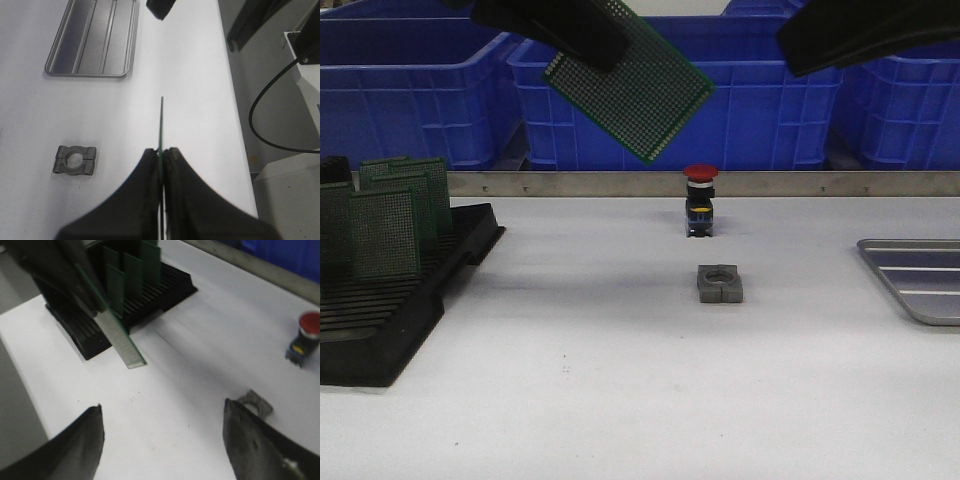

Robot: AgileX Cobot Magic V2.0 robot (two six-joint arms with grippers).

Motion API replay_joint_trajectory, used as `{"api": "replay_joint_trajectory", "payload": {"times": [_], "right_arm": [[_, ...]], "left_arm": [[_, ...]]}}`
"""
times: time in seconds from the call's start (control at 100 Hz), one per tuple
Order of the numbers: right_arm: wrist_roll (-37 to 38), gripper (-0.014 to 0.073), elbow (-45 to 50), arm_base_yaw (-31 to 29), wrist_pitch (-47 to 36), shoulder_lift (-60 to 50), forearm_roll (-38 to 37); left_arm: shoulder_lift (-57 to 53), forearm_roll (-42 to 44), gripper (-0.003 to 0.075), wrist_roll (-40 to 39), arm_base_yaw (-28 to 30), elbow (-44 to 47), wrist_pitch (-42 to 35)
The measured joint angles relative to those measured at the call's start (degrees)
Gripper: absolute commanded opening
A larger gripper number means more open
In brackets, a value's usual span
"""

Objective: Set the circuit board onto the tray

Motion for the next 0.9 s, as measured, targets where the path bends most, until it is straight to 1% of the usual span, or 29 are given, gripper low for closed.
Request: {"api": "replay_joint_trajectory", "payload": {"times": [0.03, 0.08, 0.17, 0.27, 0.4, 0.45, 0.52, 0.57, 0.59, 0.64, 0.71, 0.76, 0.84, 0.9], "right_arm": [[-5.08, 0.0526, -0.36, 0.82, 0.00, 0.96, 0.86], [-10.94, 0.0526, -1.15, 2.12, 0.24, 2.63, 2.06], [-17.00, 0.0526, -3.01, 4.11, 0.84, 6.05, 4.25], [-18.98, 0.0526, -5.51, 5.74, 1.02, 10.38, 5.81], [-19.54, 0.0525, -7.94, 7.65, 1.81, 15.36, 7.88], [-19.74, 0.0505, -8.60, 8.14, 2.06, 17.04, 8.49], [-19.77, 0.0423, -8.98, 8.55, 2.47, 19.06, 9.06], [-19.81, 0.0321, -9.09, 8.55, 2.46, 20.03, 9.20], [-19.90, 0.0294, -9.20, 8.55, 2.46, 20.32, 9.31], [-19.90, 0.0187, -9.20, 8.66, 2.46, 20.70, 9.44], [-19.90, 0.0071, -9.20, 8.66, 2.55, 20.82, 9.79], [-19.90, 0.0005, -9.20, 8.66, 2.82, 20.82, 10.31], [-19.94, -0.0074, -9.20, 8.74, 3.77, 20.82, 10.54], [-20.59, -0.0066, -9.20, 8.74, 4.90, 20.82, 10.30]], "left_arm": [[0.00, 0.00, -0.0020, 0.00, 0.00, 0.00, 0.00], [0.00, 0.00, -0.0020, 0.00, 0.00, 0.00, 0.00], [0.00, 0.00, -0.0020, 0.00, 0.00, 0.00, 0.00], [0.00, 0.00, -0.0020, 0.00, 0.00, 0.00, 0.00], [0.00, 0.00, -0.0020, 0.00, 0.00, 0.00, 0.00], [0.00, 0.00, -0.0020, 0.00, 0.00, 0.00, 0.00], [0.00, 0.00, -0.0020, 0.00, 0.00, 0.00, 0.00], [0.00, 0.00, -0.0020, 0.00, 0.00, 0.00, 0.00], [0.00, 0.00, -0.0020, 0.00, 0.00, 0.00, 0.00], [0.00, 0.00, -0.0020, 0.00, 0.00, 0.00, 0.00], [0.00, 0.00, -0.0020, 0.00, 0.00, 0.00, 0.00], [0.00, 0.00, -0.0020, 0.00, 0.00, 0.00, 0.00], [0.00, 0.00, -0.0020, 0.11, 0.00, 0.00, 0.00], [0.00, 0.11, -0.0018, 0.26, 0.00, 0.00, 0.10]]}}
